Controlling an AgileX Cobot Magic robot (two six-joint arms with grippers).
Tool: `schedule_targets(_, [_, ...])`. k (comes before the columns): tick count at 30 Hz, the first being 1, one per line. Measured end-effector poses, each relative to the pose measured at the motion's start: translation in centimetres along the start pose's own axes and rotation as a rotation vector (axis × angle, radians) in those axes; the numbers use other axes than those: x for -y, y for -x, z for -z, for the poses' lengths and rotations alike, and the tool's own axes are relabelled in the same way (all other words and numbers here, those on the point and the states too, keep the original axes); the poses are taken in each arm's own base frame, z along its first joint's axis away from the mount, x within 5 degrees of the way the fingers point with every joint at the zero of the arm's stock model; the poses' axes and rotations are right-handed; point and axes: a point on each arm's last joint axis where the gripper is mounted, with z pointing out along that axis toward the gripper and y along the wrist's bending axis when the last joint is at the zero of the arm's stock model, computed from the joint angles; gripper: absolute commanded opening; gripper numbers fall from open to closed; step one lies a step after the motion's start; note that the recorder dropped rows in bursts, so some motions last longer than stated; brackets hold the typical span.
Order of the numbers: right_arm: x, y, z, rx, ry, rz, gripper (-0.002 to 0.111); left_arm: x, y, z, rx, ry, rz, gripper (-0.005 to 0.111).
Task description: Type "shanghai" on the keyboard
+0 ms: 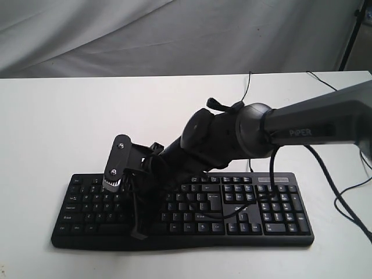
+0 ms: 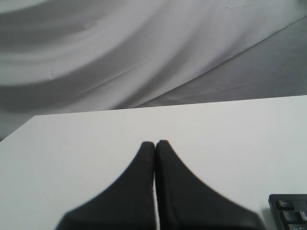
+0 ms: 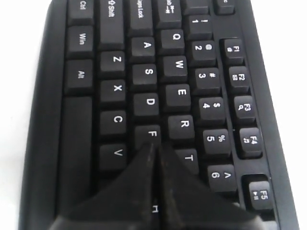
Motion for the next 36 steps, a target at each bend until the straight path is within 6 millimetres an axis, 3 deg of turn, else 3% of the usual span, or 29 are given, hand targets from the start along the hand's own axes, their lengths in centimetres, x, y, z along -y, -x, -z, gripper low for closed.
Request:
schedule_targets(7, [0.1,0.7,0.9,0.020,-0.015,0.013,0.000,0.0,0.0,0.0,0.000,0.000,0.000,0.001])
schedule_targets(36, [0.3,0.0,1.7,-0.051,0.012,0.034,0.000,0.0,0.0,0.0,0.000,0.000,0.000,0.001])
